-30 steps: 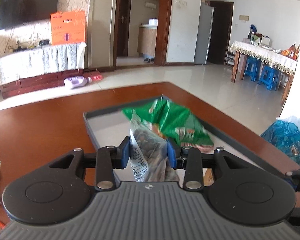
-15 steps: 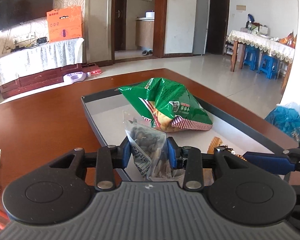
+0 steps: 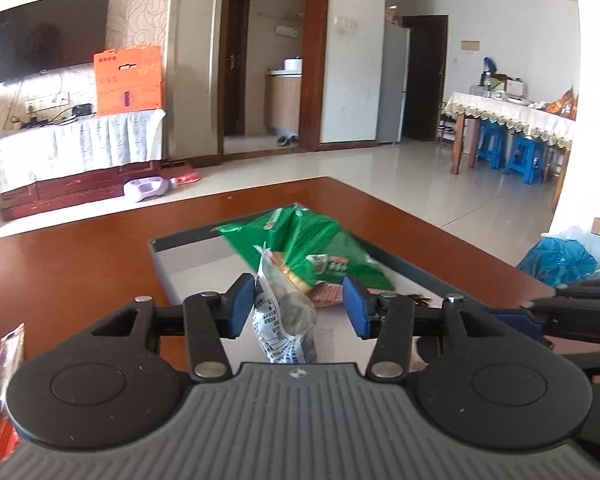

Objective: Organize snacks
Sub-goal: 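Open the left gripper to drop the nut bag while the right releases the candy, then move both tools back toward the orange snacks on the table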

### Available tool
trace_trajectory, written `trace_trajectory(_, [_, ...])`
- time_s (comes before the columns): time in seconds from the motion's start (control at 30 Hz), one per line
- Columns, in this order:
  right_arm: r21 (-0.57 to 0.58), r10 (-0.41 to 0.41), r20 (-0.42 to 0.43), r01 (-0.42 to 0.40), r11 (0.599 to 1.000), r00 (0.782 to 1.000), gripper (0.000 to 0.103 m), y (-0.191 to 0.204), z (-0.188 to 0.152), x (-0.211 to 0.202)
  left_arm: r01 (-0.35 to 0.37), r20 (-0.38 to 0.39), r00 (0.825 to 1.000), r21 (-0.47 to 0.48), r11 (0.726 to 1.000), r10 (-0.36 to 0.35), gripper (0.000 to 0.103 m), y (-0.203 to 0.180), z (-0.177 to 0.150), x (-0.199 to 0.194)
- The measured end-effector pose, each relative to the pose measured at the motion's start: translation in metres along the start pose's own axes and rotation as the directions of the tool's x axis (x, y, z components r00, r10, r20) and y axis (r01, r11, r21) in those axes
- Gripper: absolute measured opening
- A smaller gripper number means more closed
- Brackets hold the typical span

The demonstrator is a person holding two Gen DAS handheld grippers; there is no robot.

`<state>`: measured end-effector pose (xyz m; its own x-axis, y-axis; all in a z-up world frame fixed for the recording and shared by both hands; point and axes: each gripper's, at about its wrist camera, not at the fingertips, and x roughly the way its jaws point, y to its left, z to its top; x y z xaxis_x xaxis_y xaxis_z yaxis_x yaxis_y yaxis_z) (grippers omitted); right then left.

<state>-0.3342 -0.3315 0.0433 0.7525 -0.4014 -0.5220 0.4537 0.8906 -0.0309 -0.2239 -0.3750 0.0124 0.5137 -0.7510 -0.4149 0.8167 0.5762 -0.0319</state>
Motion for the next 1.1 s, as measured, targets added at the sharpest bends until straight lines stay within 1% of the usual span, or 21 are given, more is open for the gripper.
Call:
trace_trajectory(0.07, [0.001, -0.005, -0.005, 0.005, 1.0, 1.0, 0.027, -0.002, 0.0, 0.004, 0.008, -0.002, 1.0, 0.005, 1.0, -0.008, 0.066, -0.003, 0.0, 0.0])
trace_trajectory(0.1, [0.001, -0.006, -0.01, 0.006, 1.0, 1.0, 0.027, -0.002, -0.001, 0.005, 0.014, -0.004, 1.0, 0.004, 1.0, -0.014, 0.072, -0.003, 0.0, 0.0])
trace_trajectory(0.13, [0.002, -0.004, -0.015, 0.004, 1.0, 1.0, 0.027, -0.002, -0.001, 0.006, 0.017, -0.004, 1.0, 0.003, 1.0, -0.017, 0.075, -0.003, 0.0, -0.001])
trace_trajectory(0.2, [-0.006, -0.006, -0.015, 0.006, 1.0, 1.0, 0.027, -0.001, -0.002, 0.006, 0.02, -0.004, 1.0, 0.004, 1.0, -0.02, 0.077, -0.005, 0.001, 0.0])
trace_trajectory(0.4, [-0.011, -0.008, -0.013, 0.008, 1.0, 1.0, 0.027, -0.001, -0.003, 0.006, 0.015, -0.007, 1.0, -0.003, 1.0, -0.015, 0.079, -0.012, -0.003, -0.006])
trace_trajectory(0.53, [-0.026, -0.034, 0.0, 0.034, 0.999, 0.999, 0.028, 0.0, -0.003, 0.006, -0.009, 0.001, 1.0, -0.021, 1.0, 0.009, 0.088, -0.007, -0.004, -0.012])
trace_trajectory(0.57, [-0.026, -0.039, 0.004, 0.039, 0.999, 0.999, 0.029, -0.001, -0.003, 0.005, -0.014, 0.005, 1.0, -0.024, 1.0, 0.014, 0.089, -0.006, -0.004, -0.014])
trace_trajectory(0.63, [-0.031, -0.049, 0.014, 0.05, 0.998, 0.999, 0.043, 0.0, -0.004, 0.004, -0.02, 0.01, 1.0, -0.021, 1.0, 0.02, 0.089, -0.004, -0.005, -0.02])
trace_trajectory(0.67, [-0.037, -0.054, 0.017, 0.055, 0.998, 0.998, 0.047, 0.001, -0.004, 0.003, -0.025, 0.013, 1.0, -0.016, 1.0, 0.025, 0.09, -0.003, -0.005, -0.022])
trace_trajectory(0.7, [-0.042, -0.058, 0.021, 0.059, 0.997, 0.998, 0.053, 0.002, -0.004, 0.003, -0.028, 0.016, 0.999, -0.014, 1.0, 0.028, 0.091, -0.002, -0.005, -0.026])
trace_trajectory(0.73, [-0.046, -0.057, 0.026, 0.058, 0.997, 0.998, 0.055, 0.002, -0.004, 0.002, -0.031, 0.019, 0.999, -0.014, 0.999, 0.031, 0.093, 0.0, -0.005, -0.029])
trace_trajectory(0.9, [-0.069, -0.047, 0.051, 0.051, 0.996, 0.998, 0.056, 0.008, -0.003, -0.004, -0.045, 0.037, 0.998, -0.002, 0.999, 0.045, 0.095, 0.007, -0.004, -0.051])
trace_trajectory(1.1, [-0.088, -0.045, 0.081, 0.052, 0.995, 0.996, 0.061, 0.02, -0.002, -0.015, -0.071, 0.054, 0.996, 0.006, 0.997, 0.07, 0.096, 0.015, -0.004, -0.078])
